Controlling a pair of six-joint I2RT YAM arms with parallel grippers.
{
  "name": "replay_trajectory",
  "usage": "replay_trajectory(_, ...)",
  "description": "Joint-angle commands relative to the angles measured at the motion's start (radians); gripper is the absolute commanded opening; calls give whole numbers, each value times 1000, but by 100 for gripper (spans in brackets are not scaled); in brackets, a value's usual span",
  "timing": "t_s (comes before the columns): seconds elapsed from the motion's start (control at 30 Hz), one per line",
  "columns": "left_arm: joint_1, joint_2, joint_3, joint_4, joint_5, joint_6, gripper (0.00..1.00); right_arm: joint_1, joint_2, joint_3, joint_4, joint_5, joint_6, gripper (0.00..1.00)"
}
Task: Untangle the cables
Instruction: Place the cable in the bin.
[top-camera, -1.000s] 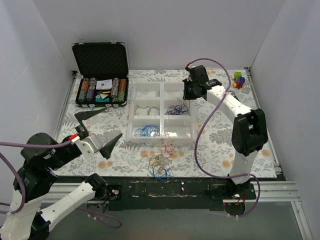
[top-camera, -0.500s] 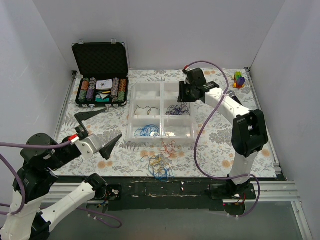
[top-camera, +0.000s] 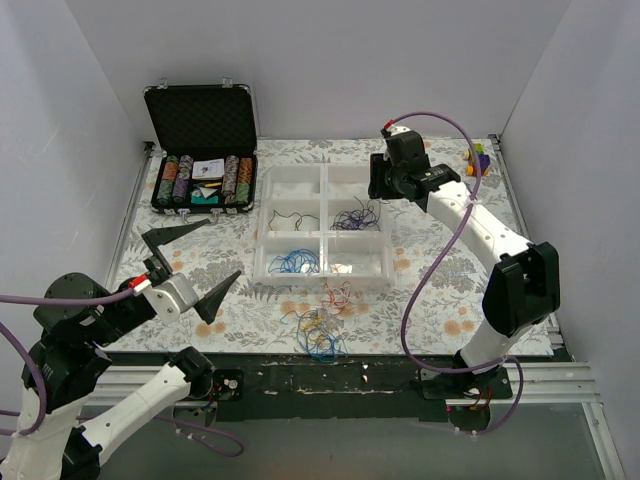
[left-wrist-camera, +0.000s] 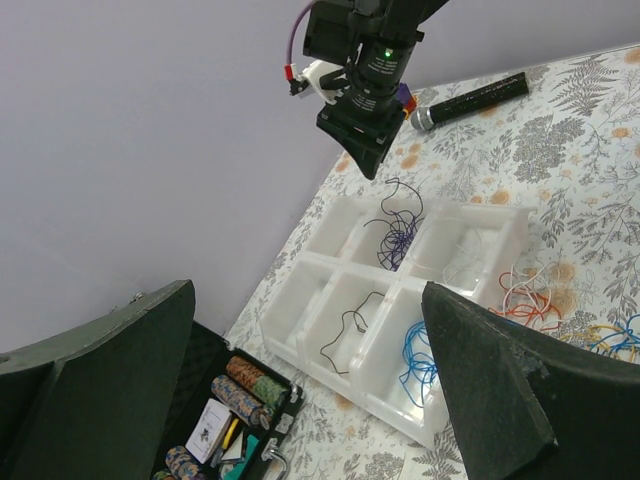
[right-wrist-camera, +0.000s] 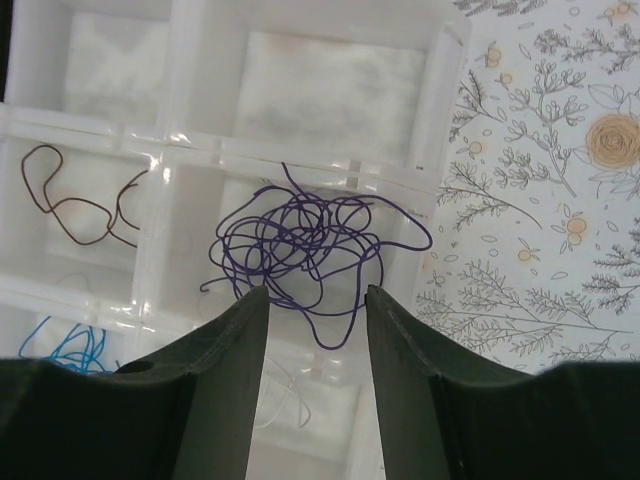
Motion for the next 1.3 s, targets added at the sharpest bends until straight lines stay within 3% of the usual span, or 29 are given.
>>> replay_trajectory(0.0, 4, -1, 6, -3, 9, -5, 98, 0, -6, -48, 16, 36, -15, 50)
replay_trajectory(0.47, 5, -4, 0, 0, 5, -6, 98, -1, 93, -42, 7, 73, -41, 40)
replay_trajectory(0.6, 5, -3, 2, 0, 2, -3, 98, 2, 117, -31, 7, 65, -41, 27)
replay_trajectory(0.77, 5, -3, 0, 2, 1, -3, 98, 29, 110, -28, 39, 44, -39, 2)
replay_trajectory(1.03, 4, -9, -7, 12, 4, -8, 98, 143, 151, 39, 53, 42, -56, 1)
replay_trajectory(1.27, 4, -9, -1, 11, -1, -8, 98, 163, 201, 39, 89, -34, 31, 1)
